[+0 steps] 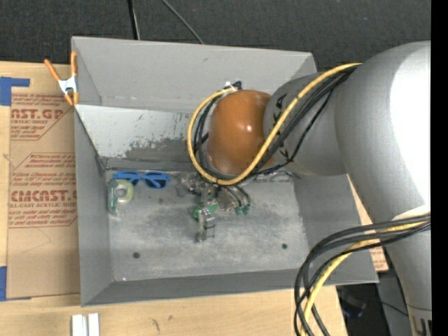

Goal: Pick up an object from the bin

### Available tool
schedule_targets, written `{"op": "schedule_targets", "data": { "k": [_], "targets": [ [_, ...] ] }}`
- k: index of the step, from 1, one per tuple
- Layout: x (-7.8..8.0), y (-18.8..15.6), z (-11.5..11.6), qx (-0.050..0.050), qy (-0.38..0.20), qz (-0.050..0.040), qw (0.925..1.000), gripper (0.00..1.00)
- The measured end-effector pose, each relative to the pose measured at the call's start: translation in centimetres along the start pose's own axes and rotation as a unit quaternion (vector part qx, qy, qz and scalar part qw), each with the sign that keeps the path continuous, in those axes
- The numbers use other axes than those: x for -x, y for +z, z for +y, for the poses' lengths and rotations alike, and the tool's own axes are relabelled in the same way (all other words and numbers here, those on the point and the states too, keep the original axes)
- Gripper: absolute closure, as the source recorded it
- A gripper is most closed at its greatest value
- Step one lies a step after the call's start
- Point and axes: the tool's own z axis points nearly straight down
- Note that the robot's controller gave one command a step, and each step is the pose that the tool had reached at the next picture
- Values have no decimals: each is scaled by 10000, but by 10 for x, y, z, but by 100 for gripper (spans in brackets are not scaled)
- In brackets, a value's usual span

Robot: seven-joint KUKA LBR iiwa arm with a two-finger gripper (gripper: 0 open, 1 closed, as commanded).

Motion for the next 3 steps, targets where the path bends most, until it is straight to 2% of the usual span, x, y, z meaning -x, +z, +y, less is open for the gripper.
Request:
{"op": "schedule_targets", "data": {
  "k": [1,2,3],
  "targets": [
    [12,-5,-38,-12,-528,-11,9986,0],
    [12,-5,-37,-1,-529,-5,9986,100],
    [-20,-153,-11,-14,-595,-42,9982,100]
  ]
}}
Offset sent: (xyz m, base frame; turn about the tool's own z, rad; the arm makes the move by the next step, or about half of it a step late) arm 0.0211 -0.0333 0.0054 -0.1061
